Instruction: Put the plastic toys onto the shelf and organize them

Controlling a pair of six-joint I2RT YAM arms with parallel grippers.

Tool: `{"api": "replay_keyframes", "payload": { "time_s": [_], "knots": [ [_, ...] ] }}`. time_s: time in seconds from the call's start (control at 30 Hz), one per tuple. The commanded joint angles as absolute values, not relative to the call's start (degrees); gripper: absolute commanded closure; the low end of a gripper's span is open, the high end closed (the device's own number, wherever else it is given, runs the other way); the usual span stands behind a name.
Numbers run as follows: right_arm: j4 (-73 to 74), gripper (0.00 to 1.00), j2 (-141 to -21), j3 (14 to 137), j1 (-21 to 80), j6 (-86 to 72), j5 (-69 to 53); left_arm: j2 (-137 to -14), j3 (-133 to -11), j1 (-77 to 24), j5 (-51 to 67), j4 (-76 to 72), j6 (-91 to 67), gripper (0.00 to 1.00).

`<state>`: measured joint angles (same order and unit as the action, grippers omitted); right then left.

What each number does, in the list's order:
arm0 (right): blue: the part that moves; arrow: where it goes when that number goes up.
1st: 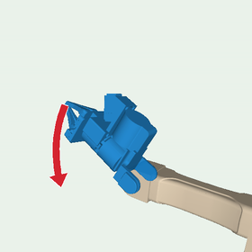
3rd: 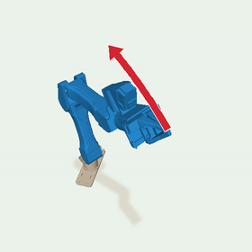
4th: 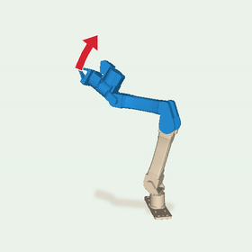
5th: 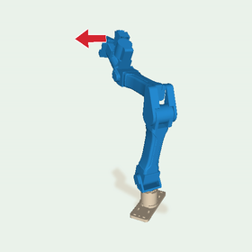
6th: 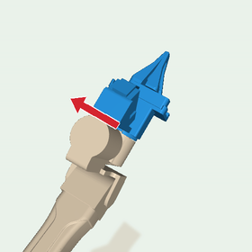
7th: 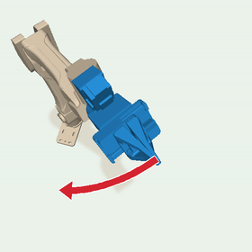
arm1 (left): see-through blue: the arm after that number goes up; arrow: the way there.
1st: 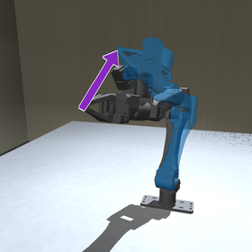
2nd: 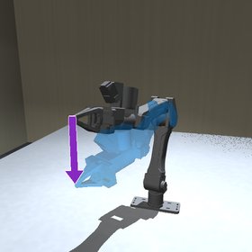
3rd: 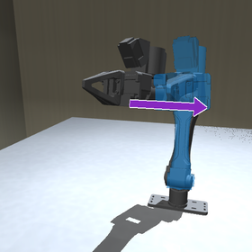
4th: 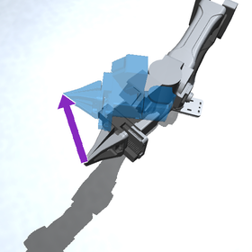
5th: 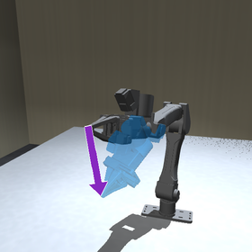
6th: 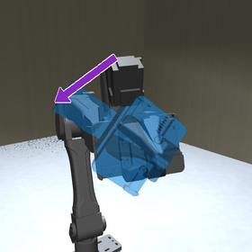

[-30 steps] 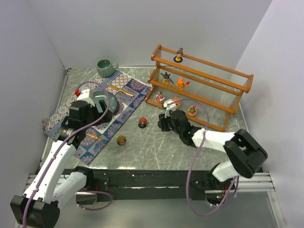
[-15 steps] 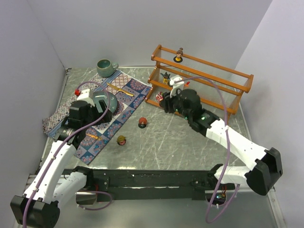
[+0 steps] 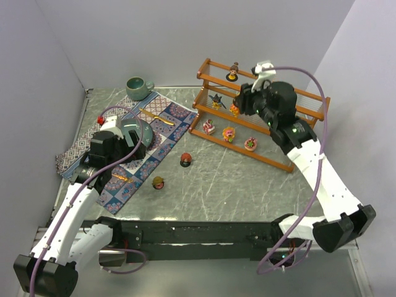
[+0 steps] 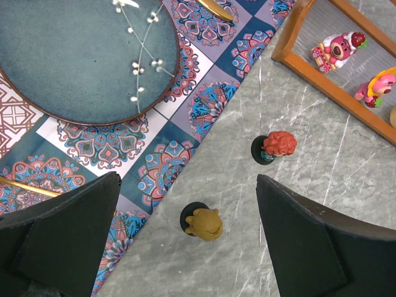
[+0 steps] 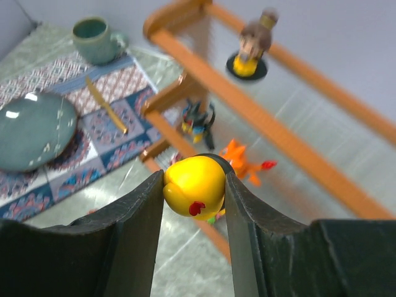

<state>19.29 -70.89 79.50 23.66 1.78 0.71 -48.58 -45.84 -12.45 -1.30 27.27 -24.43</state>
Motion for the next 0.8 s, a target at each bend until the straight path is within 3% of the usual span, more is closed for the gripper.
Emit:
{"api": "replay_keyframes", "payload": {
  "time_s": [0.0,0.77],
  "knots": [
    [21.0,0.80,-74.4,87.0,20.9,5.8,-1.4,-48.6,-45.7,-12.2,-0.5,25.6,-23.1,0.03],
    [25.7,0.81,-93.2,106.5,9.6,9.4,-12.3,-51.9,-46.2,-11.3,-1.1,25.9,-22.8,0.03]
  ]
}}
